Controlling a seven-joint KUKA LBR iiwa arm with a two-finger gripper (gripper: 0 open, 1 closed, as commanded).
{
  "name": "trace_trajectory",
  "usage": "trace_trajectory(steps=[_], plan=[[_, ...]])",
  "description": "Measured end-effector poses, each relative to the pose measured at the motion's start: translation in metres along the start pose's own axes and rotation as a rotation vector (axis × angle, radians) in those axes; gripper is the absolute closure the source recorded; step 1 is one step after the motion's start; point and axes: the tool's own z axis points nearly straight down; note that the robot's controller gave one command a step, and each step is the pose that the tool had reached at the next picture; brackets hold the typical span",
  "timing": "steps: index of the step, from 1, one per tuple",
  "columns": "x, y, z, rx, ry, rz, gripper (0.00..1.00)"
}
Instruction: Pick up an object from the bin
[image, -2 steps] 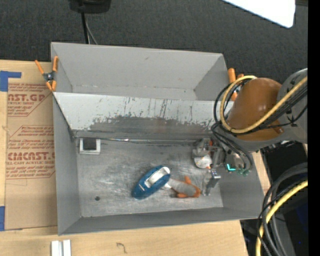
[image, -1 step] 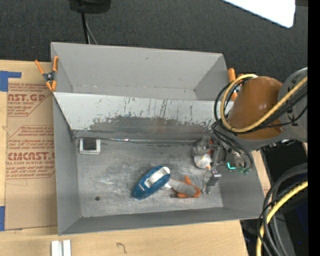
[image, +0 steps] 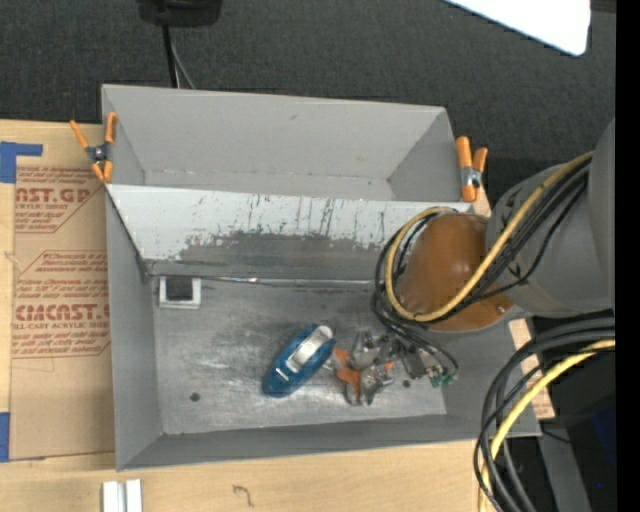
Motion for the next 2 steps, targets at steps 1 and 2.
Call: trace_trajectory(steps=[1, 2], plan=[[0.000, 0.000, 0.000, 0.000, 0.000, -0.001, 1.00], [-0.019, -0.024, -0.144, -0.004, 0.006, 0.055, 1.00]])
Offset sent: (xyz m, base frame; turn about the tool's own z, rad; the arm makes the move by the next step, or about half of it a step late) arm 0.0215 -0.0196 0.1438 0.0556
